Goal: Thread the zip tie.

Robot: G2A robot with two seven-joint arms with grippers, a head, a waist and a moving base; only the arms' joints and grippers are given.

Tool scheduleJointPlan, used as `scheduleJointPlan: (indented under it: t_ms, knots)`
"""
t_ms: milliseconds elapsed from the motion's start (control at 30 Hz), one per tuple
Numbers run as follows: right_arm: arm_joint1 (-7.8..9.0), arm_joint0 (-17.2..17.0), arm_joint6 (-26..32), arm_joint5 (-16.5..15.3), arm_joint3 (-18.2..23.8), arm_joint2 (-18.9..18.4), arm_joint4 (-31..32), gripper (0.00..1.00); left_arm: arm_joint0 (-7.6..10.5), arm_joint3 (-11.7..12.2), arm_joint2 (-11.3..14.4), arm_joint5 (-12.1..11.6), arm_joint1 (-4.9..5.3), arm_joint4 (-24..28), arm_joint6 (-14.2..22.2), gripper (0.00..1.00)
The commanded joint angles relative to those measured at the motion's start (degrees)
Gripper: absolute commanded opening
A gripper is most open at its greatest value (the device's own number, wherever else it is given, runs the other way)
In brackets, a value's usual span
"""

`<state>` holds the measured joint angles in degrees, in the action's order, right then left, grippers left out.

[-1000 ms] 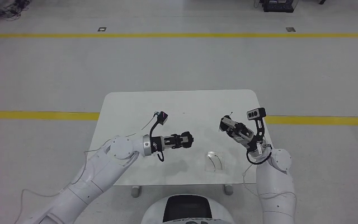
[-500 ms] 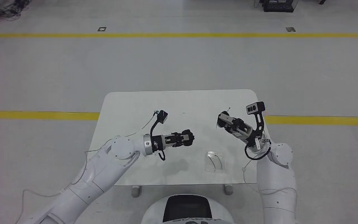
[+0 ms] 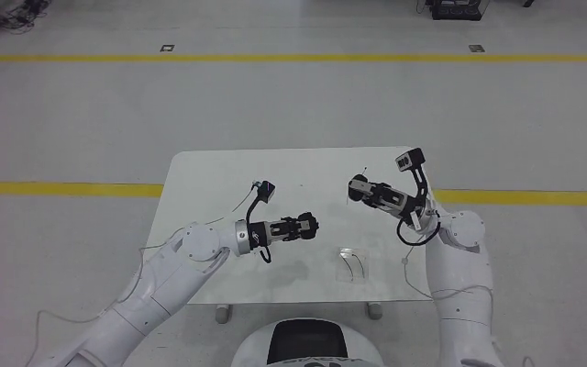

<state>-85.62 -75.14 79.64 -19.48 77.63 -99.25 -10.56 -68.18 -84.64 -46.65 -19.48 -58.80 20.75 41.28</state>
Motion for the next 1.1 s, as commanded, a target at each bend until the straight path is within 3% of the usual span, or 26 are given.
scheduleJointPlan:
  t_ms: [0, 200, 567, 633, 733, 867, 1067]
  knots:
    - [1.64, 1.09, 0.0, 0.0, -1.34, 1.07, -2.86, 0.0, 0.0, 0.0, 0.0, 0.0, 0.0, 0.0, 0.0, 0.0]
    - [6.48, 3.37, 0.0, 0.0, -4.22, 4.76, -8.71, 0.0, 0.0, 0.0, 0.0, 0.0, 0.0, 0.0, 0.0, 0.0]
    - [6.48, 3.37, 0.0, 0.0, -4.22, 4.76, -8.71, 0.0, 0.0, 0.0, 0.0, 0.0, 0.0, 0.0, 0.0, 0.0]
    - [6.48, 3.37, 0.0, 0.0, -4.22, 4.76, -8.71, 0.0, -0.27, -0.64, 0.33, 0.93, -0.1, 0.27, -0.39, 0.0]
    - [6.84, 2.0, 0.0, 0.0, -0.27, 6.03, -6.48, 0.0, 0.07, -0.84, -0.01, 6.22, -0.05, 9.49, 6.93, 0.0]
    - [7.71, 0.01, 0.0, 0.0, 5.93, 7.01, -0.93, 0.0, 1.8, -0.46, -0.99, 16.6, 0.44, 15.94, 16.22, 0.0]
    - [8.6, -1.79, 0.0, 0.0, 12.01, 8.87, 3.25, 0.0, 3.23, 1.08, -1.4, 26.95, 0.83, 20.78, 22.75, 0.0]
